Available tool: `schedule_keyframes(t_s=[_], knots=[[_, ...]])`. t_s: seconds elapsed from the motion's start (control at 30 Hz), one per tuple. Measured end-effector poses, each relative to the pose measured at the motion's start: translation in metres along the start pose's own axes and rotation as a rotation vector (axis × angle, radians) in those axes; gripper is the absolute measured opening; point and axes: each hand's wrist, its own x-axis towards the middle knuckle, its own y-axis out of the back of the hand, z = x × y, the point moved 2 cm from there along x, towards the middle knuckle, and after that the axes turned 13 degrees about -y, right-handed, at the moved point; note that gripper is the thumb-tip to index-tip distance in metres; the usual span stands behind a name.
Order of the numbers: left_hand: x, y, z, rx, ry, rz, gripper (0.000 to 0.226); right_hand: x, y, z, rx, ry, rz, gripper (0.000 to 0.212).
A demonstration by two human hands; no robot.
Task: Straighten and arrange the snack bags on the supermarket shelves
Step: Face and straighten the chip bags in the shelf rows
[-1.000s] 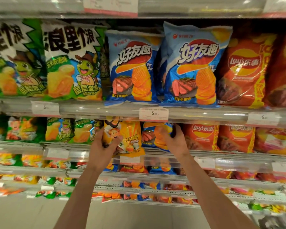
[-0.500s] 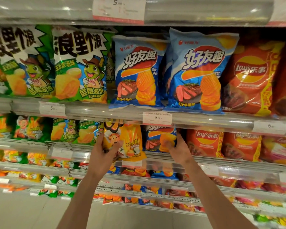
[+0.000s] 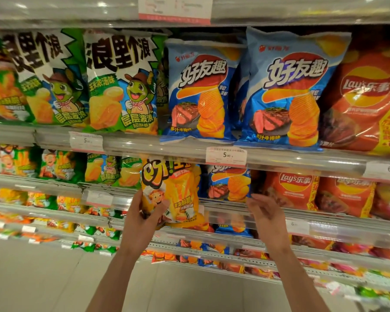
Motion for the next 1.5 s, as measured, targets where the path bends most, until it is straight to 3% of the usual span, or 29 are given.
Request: schedule_keyframes(t_s=[0.13, 0.4, 0.63, 0.77, 0.9, 1.1, 1.2, 1.37, 1.5], knots=[[-0.017, 0.017, -0.002, -0.004, 0.019, 0.027, 0.029, -0.022, -0.019, 0.015, 0.025, -0.088, -0.115, 0.011], [-0.048, 0.094, -0.033, -0.067, 0.144, 0.117, 0.060, -0.073, -0.091, 0.035, -0.010, -0.164, -0.179, 0.010], [-0.057, 0.231, -0.069, -0.102, 0.158, 0.116, 0.088, -0.135, -0.201, 0.039, -0.044, -0.185, -0.133, 0.006], [-0.057, 0.321, -0.083, -0.120, 0.141, 0.174, 0.078, -0.168, -0.282, 0.037, -0.050, -0.175, -0.133, 0.005], [-0.053, 0.394, -0.085, -0.124, 0.112, 0.245, 0.045, -0.197, -0.363, 0.027, -0.054, -0.168, -0.242, 0.007], [-0.036, 0.474, -0.102, -0.175, 0.132, 0.346, 0.055, -0.206, -0.472, 0.008, -0.134, -0.124, -0.358, 0.008], [-0.021, 0.506, -0.113, -0.183, 0.147, 0.362, 0.079, -0.200, -0.524, 0.006, -0.185, -0.107, -0.385, 0.010], [0.018, 0.561, -0.131, -0.123, 0.129, 0.361, 0.057, -0.189, -0.614, 0.006, -0.205, -0.057, -0.470, 0.011], [0.055, 0.607, -0.149, -0.088, 0.159, 0.341, 0.058, -0.183, -0.690, -0.002, -0.166, -0.068, -0.512, 0.011]])
